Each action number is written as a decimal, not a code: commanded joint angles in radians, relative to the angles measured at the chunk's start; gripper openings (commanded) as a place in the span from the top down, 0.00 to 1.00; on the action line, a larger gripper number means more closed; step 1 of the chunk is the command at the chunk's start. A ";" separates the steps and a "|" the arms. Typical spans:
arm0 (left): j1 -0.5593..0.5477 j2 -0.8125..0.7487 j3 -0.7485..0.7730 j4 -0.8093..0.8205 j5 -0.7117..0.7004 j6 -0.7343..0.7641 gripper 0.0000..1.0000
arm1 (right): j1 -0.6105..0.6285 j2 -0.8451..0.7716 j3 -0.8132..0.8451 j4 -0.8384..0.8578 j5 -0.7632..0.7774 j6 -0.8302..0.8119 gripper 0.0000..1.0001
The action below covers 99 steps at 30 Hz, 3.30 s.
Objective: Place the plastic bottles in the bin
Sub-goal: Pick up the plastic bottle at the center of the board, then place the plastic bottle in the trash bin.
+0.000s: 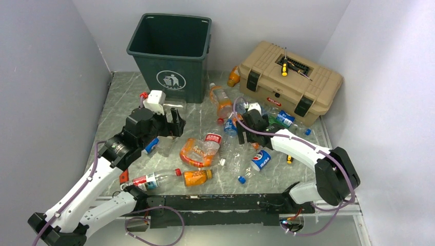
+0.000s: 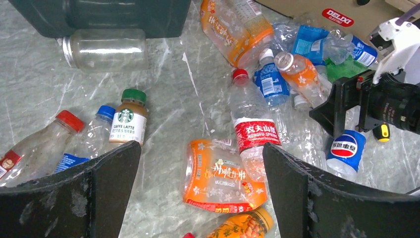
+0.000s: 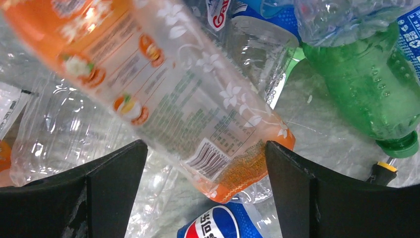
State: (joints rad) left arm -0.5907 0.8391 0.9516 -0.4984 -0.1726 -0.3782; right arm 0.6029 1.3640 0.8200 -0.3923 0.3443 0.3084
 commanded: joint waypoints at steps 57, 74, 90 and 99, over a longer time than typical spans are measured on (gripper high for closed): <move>-0.006 -0.006 0.022 0.475 0.635 0.022 0.02 | 0.018 -0.657 -0.345 0.830 -0.946 0.221 1.00; -0.078 0.235 0.135 0.646 0.967 -0.032 0.10 | 0.106 -0.542 -0.327 0.904 -1.013 0.255 1.00; -0.152 0.257 0.190 0.436 0.828 0.161 0.41 | 0.167 -0.496 -0.264 0.788 -0.972 0.197 1.00; -0.164 0.259 0.191 0.429 0.842 0.184 0.93 | 0.190 -0.497 -0.258 0.750 -0.952 0.168 1.00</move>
State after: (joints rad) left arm -0.7441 1.1061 1.1076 -0.0875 0.6544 -0.2169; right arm 0.7822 0.8719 0.5117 0.3401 -0.6250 0.5129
